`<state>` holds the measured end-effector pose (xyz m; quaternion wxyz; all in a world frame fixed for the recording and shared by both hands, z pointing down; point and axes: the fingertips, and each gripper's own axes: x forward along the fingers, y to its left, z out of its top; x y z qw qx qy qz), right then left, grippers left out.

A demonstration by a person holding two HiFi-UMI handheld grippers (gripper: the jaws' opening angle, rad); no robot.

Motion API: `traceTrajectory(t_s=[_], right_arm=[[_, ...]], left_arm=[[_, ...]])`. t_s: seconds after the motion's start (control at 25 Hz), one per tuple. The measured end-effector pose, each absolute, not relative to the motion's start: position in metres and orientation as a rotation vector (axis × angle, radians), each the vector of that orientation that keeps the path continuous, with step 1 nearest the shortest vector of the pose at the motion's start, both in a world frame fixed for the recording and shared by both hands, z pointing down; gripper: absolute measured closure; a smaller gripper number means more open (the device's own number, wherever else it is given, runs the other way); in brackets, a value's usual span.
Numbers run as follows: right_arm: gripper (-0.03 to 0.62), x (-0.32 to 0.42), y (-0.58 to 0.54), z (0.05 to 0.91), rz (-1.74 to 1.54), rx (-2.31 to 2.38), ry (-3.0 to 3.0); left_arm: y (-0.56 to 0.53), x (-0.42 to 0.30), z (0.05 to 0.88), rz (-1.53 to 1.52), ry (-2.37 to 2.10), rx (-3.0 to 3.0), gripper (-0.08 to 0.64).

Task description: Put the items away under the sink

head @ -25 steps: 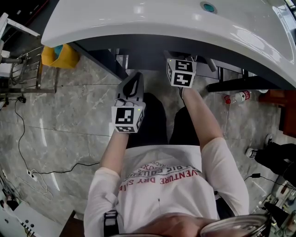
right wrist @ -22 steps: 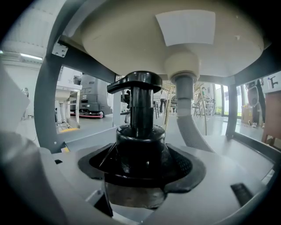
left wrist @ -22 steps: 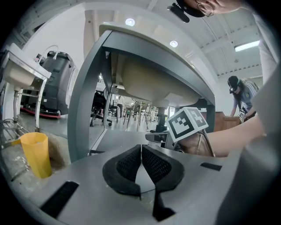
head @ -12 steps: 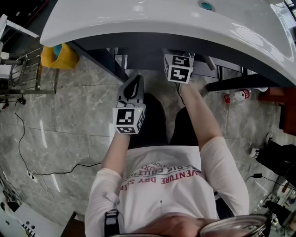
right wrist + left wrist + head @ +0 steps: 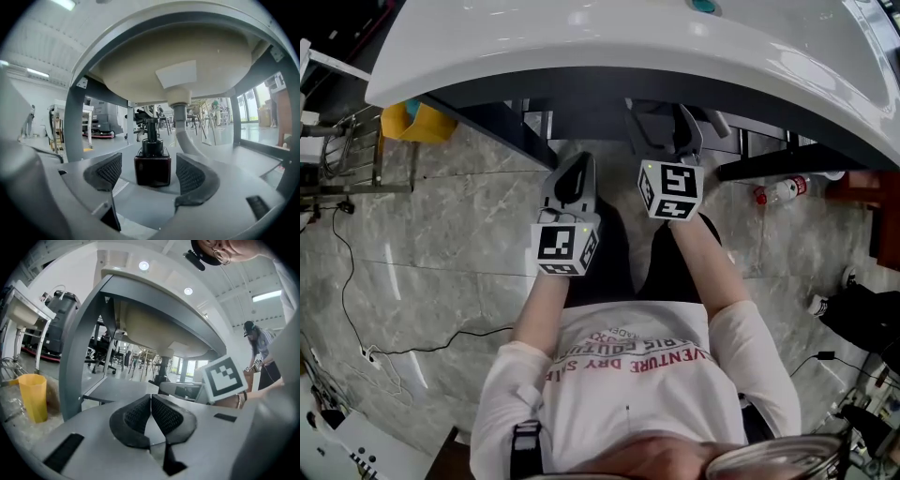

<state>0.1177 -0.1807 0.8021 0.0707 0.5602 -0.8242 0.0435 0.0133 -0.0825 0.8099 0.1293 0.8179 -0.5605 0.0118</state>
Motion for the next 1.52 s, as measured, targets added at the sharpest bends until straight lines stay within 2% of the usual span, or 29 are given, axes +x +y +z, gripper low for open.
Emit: traceTrajectory(t_s=[0.12, 0.16, 0.24, 0.28, 0.44, 0.76, 1.12, 1.52], right_arm=[[0.217, 0.119, -0.161, 0.794, 0.181, 1.617, -2.542], [0.246, 0.121, -0.155, 0.789, 0.192, 1.615, -2.547], [0.444, 0.134, -0.145, 0.78, 0.24, 1.668, -2.529], [0.498, 0.143, -0.14, 0.776, 0.281, 1.701, -2.515], [0.548, 0.167, -0.117, 0.757, 0.468, 1.729, -2.451], [0.565, 0.172, -0.084, 0.656, 0.576, 1.653, -2.355], [0.566, 0.173, -0.043, 0.483, 0.478, 1.579, -2.409], [0.568, 0.2, -0.004, 0.321, 0.253, 1.598, -2.566]], left_arm=[[-0.091, 0.029, 0.79, -0.01, -1.623, 2.417, 0.532], [-0.093, 0.033, 0.782, -0.03, -1.633, 2.422, 0.532], [-0.093, 0.041, 0.766, -0.056, -1.654, 2.418, 0.532], [-0.092, 0.046, 0.759, -0.053, -1.653, 2.413, 0.532], [-0.077, 0.066, 0.742, 0.024, -1.563, 2.345, 0.532], [-0.052, 0.069, 0.653, 0.177, -1.465, 2.276, 0.532], [-0.017, 0.085, 0.478, 0.142, -1.479, 2.289, 0.532], [0.033, 0.113, 0.333, 0.119, -1.554, 2.444, 0.532]])
